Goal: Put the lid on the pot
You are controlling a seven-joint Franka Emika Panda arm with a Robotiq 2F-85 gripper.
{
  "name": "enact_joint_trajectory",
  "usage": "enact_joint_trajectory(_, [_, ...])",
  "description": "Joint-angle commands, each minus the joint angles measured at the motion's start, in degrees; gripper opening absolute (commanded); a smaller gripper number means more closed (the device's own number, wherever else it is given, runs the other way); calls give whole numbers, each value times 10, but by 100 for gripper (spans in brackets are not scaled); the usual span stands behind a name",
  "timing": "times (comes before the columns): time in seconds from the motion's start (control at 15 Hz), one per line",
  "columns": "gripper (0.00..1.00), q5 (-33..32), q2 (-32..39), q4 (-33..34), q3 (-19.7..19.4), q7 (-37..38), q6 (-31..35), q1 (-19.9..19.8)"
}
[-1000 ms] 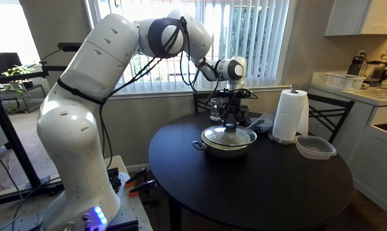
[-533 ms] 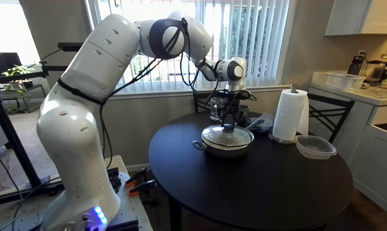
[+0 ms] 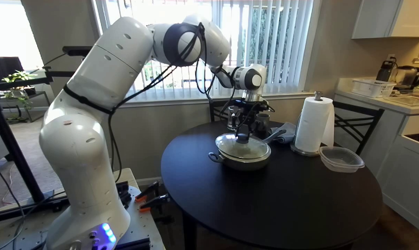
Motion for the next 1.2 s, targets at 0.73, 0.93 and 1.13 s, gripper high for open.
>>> enact_joint_trajectory(0.73, [32, -14, -10, -7, -16, -11, 45, -8])
enact_joint_trajectory(0.93, [32, -19, -11, -8, -18, -12, 41, -7])
enact_joint_trajectory(1.13, [32, -22, -11, -8, -19, -13, 38, -7])
